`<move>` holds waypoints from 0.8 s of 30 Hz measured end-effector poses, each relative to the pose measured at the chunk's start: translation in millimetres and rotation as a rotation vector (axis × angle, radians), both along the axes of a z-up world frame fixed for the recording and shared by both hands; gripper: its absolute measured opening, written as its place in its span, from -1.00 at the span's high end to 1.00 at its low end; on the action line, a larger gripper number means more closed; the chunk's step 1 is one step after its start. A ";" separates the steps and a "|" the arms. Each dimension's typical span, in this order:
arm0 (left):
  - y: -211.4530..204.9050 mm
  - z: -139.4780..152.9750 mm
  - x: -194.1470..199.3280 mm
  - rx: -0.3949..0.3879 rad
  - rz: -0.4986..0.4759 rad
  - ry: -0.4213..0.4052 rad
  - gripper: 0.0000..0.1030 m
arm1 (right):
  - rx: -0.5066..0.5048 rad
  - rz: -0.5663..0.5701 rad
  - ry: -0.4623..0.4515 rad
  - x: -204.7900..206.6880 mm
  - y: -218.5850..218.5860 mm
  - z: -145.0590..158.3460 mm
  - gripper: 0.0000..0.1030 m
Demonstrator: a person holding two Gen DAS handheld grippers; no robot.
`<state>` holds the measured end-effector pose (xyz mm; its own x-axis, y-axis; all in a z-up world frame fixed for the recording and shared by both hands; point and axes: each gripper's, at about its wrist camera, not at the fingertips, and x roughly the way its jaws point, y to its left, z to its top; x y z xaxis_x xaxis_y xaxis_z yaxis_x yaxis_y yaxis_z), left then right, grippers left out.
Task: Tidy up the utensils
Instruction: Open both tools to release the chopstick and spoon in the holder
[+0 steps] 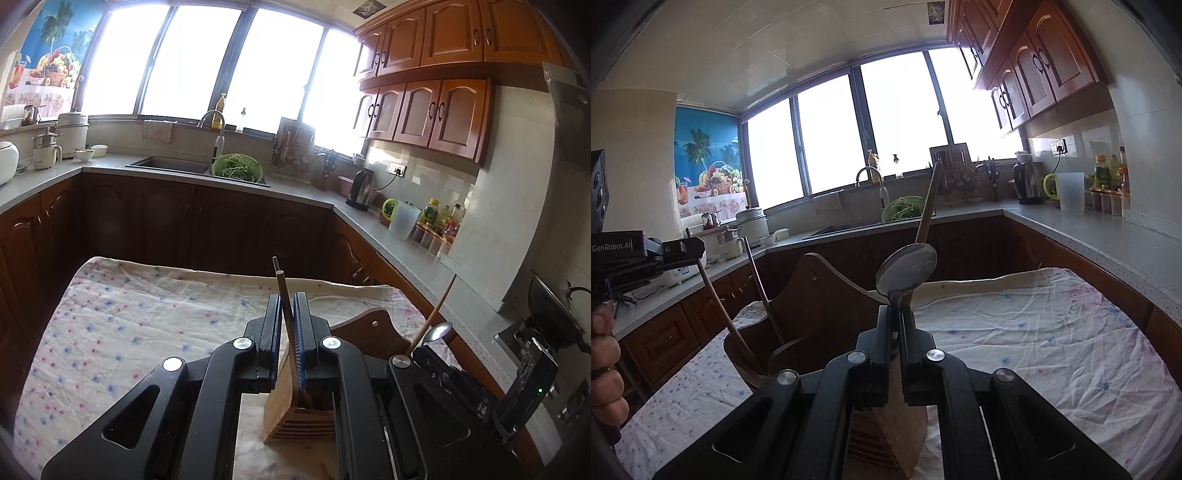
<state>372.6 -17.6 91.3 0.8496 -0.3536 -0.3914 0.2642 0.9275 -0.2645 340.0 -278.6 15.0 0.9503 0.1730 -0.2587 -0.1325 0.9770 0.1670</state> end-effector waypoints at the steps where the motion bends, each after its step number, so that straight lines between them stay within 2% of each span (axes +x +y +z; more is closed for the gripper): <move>1: 0.1 0.1 0.7 -0.002 0.001 0.003 0.88 | 0.003 0.004 0.008 0.5 -0.2 0.5 0.89; 5: -2.0 1.2 0.7 0.001 0.003 0.013 0.86 | 0.029 0.036 0.047 2.1 -1.5 1.9 0.78; 6: -3.0 1.8 0.3 0.001 0.002 0.017 0.75 | 0.036 0.042 0.054 1.7 -2.0 2.7 0.65; 7: -3.3 1.9 -0.5 0.002 0.005 0.020 0.42 | 0.047 0.054 0.060 0.9 -3.0 3.6 0.49; 8: -2.6 2.2 -1.7 0.001 0.009 0.018 0.22 | 0.057 0.064 0.066 -0.4 -3.5 4.9 0.18; 9: -1.7 2.9 -4.7 -0.004 0.014 0.008 -0.02 | 0.063 0.068 0.064 -2.9 -3.8 6.6 0.05; 11: 0.1 4.2 -9.6 -0.010 0.026 0.003 -0.14 | 0.070 0.068 0.057 -9.3 -5.0 10.4 0.04; 13: 3.0 5.0 -14.1 -0.015 0.037 0.012 -0.50 | 0.079 0.070 0.075 -12.6 -8.0 14.4 -0.11; 15: 8.1 5.2 -21.4 -0.022 0.055 0.017 -0.69 | 0.089 0.057 0.099 -16.4 -12.7 17.6 -0.34; 17: 13.4 4.8 -30.0 -0.024 0.061 0.023 -0.74 | 0.106 0.054 0.116 -22.8 -19.3 19.8 -0.50; 19: 18.3 2.6 -38.6 -0.018 0.078 0.043 -0.84 | 0.118 0.053 0.123 -32.7 -25.8 22.2 -0.57; 22: 24.7 -4.4 -54.8 -0.008 0.087 0.076 -0.85 | 0.132 0.051 0.143 -49.3 -33.3 26.3 -0.73; 24: 27.8 -9.6 -67.7 0.001 0.087 0.091 -0.85 | 0.139 0.057 0.154 -61.3 -36.6 29.2 -0.77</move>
<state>304.9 10.2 81.7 0.8379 -0.2794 -0.4689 0.1570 0.9461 -0.2832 278.7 -315.3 44.2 0.8891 0.2694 -0.3700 -0.1494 0.9350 0.3217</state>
